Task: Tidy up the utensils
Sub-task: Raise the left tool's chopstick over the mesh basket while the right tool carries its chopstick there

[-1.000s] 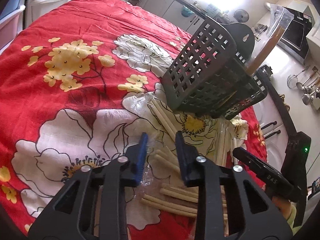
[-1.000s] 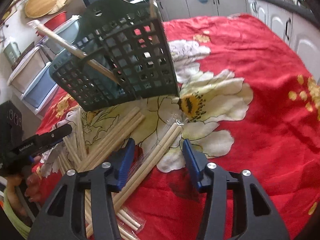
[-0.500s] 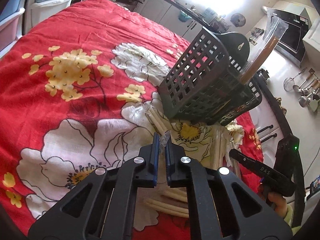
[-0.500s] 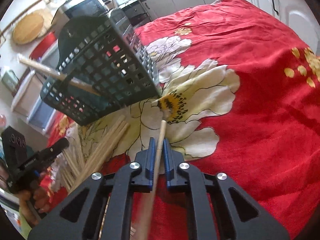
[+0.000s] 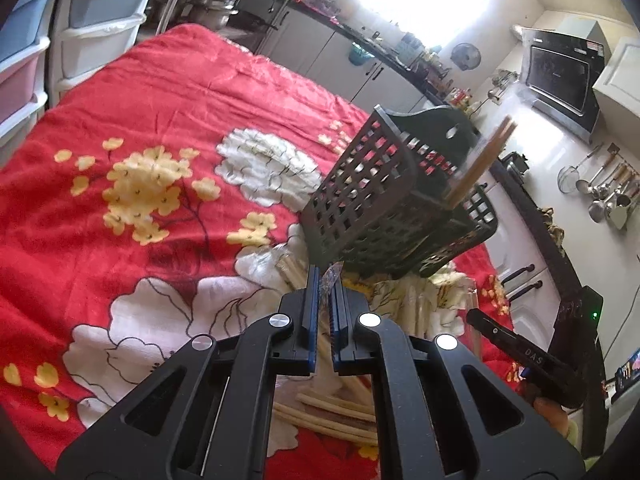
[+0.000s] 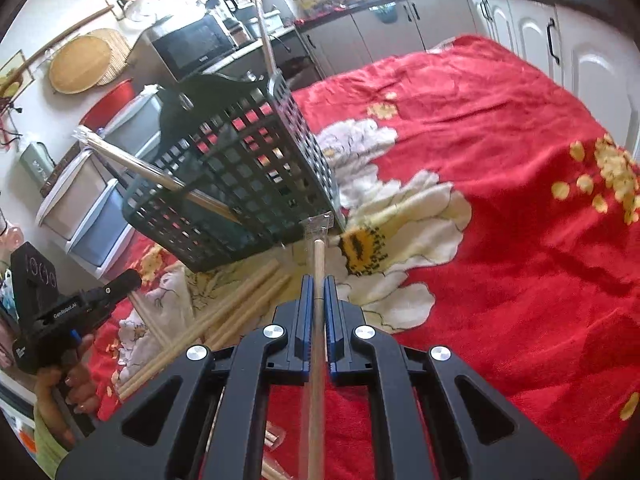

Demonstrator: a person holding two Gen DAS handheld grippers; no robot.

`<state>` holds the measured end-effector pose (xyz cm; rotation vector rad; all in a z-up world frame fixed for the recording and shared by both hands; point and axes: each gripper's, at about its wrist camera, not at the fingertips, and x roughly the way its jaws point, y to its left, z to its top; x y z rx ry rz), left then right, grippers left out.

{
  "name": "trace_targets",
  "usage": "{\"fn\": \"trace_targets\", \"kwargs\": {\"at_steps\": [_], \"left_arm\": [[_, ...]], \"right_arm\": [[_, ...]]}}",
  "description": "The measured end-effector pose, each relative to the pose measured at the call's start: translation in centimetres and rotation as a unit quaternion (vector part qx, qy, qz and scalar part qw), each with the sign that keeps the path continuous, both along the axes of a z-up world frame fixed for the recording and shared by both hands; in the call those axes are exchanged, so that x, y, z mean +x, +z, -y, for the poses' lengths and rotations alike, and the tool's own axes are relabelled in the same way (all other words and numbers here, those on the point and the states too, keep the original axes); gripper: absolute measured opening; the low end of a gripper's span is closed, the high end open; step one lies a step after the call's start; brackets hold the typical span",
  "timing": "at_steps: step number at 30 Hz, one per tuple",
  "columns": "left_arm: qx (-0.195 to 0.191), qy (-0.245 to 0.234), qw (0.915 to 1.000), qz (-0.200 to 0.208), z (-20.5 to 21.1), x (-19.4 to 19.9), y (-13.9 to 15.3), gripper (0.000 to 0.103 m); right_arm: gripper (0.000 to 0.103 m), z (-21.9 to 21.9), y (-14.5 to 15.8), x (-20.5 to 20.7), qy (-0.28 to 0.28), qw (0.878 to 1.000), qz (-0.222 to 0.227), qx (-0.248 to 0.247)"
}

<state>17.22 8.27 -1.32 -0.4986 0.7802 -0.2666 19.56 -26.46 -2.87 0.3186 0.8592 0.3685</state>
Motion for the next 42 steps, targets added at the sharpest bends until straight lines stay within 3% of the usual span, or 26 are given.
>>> {"fn": "trace_targets", "kwargs": {"at_steps": [9, 24, 42], "left_arm": [[-0.002, -0.009, 0.9989, 0.046, 1.1, -0.4, 3.7, 0.002], [-0.005, -0.035, 0.9955, 0.088, 3.2, -1.6, 6.9, 0.002], [0.009, -0.044, 0.9859, 0.161, 4.3, -3.1, 12.4, 0.001]], "right_arm": [[0.006, 0.5, 2.2, -0.9, -0.002, 0.999, 0.041, 0.001], [0.006, 0.5, 6.1, -2.7, 0.009, 0.994, 0.108, -0.001], [0.006, -0.3, 9.5, -4.2, 0.021, 0.986, 0.166, -0.007]]}}
